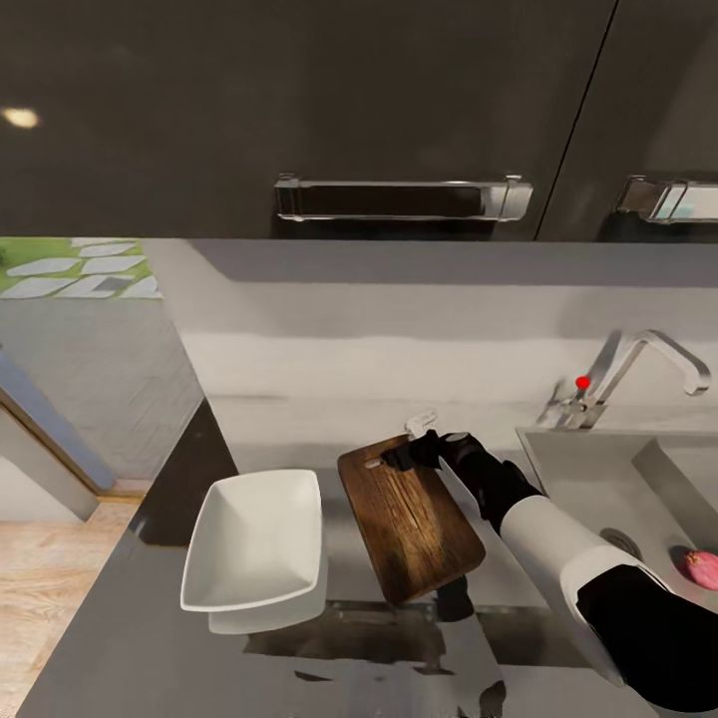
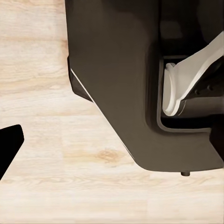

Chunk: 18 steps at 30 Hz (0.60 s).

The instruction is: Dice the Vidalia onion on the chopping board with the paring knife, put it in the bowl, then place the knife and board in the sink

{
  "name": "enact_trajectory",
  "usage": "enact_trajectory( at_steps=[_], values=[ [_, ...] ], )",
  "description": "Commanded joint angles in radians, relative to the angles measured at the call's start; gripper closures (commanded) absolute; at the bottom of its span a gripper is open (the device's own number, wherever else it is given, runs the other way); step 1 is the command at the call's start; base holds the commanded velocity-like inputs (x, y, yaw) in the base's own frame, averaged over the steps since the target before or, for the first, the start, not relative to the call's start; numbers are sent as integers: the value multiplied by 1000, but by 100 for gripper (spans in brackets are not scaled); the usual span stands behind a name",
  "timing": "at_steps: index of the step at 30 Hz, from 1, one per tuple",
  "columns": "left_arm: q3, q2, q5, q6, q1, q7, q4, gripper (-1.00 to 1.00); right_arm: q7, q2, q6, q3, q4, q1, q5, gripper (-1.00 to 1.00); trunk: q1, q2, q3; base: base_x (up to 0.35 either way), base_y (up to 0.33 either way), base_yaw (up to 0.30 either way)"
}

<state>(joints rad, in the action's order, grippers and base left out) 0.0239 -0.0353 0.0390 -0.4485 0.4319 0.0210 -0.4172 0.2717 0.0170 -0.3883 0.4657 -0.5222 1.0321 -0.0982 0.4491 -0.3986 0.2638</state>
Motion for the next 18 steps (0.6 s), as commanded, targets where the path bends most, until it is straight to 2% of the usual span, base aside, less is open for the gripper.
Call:
enact_trajectory(
  at_steps=[1, 18],
  values=[
    [1, 0, 4, -1, 1, 2, -2, -100, -3, -2, -3, 6, 43, 0, 2, -100, 1, -1, 3, 0, 0, 0],
    [1, -1, 4, -1, 1, 2, -3, -100, -4, -3, -1, 8, 43, 1, 2, -100, 1, -1, 7, 0, 0, 0]
  ],
)
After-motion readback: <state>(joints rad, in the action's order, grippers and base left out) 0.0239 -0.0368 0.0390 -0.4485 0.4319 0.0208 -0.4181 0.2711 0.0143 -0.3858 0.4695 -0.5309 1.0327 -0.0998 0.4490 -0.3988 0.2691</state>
